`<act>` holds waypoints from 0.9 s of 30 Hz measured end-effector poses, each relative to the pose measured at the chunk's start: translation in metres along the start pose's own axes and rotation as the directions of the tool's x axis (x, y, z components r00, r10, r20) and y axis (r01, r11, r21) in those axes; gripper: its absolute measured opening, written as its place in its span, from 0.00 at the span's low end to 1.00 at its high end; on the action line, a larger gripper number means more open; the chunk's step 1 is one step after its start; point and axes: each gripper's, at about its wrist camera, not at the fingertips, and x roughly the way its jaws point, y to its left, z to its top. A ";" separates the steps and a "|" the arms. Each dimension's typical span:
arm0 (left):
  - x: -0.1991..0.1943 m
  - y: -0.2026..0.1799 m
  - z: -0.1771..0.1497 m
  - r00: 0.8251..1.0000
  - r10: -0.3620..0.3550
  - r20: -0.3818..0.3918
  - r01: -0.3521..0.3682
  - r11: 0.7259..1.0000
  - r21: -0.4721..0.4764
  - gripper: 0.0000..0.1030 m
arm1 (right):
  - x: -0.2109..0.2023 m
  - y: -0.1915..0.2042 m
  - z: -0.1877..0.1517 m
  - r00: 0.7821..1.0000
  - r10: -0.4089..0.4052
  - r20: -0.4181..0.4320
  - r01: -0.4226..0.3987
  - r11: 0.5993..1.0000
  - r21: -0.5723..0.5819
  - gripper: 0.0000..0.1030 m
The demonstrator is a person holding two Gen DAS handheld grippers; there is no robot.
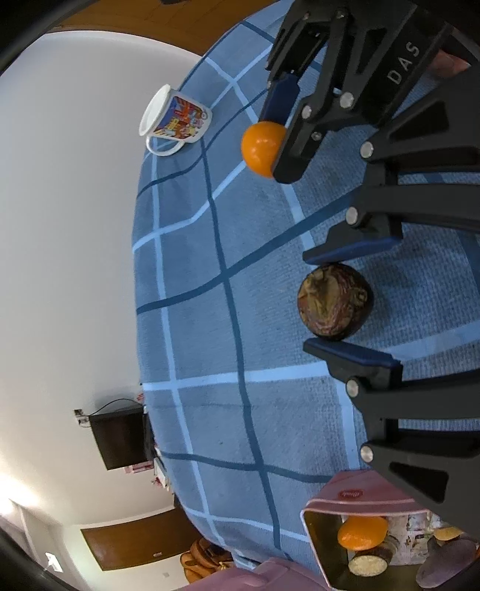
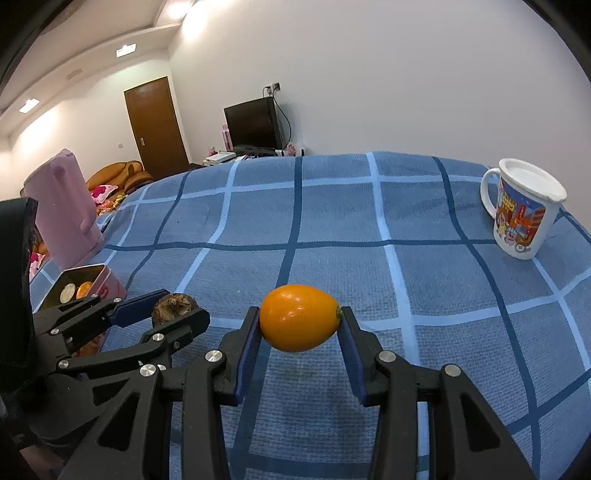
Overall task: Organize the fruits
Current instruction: 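Carry the mangosteen and kumquat toward the tin tray with both grippers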
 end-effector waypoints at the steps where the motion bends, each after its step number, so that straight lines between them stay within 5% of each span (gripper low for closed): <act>1: -0.002 0.000 0.000 1.000 0.003 0.009 -0.003 1.000 0.002 0.41 | -0.001 0.001 0.000 1.000 0.000 0.006 0.000 1.000 -0.003 0.42; 27: -0.028 -0.003 -0.004 0.988 0.039 0.149 -0.041 0.999 0.006 0.41 | -0.020 0.004 -0.002 0.994 0.007 0.109 -0.004 1.000 -0.029 0.42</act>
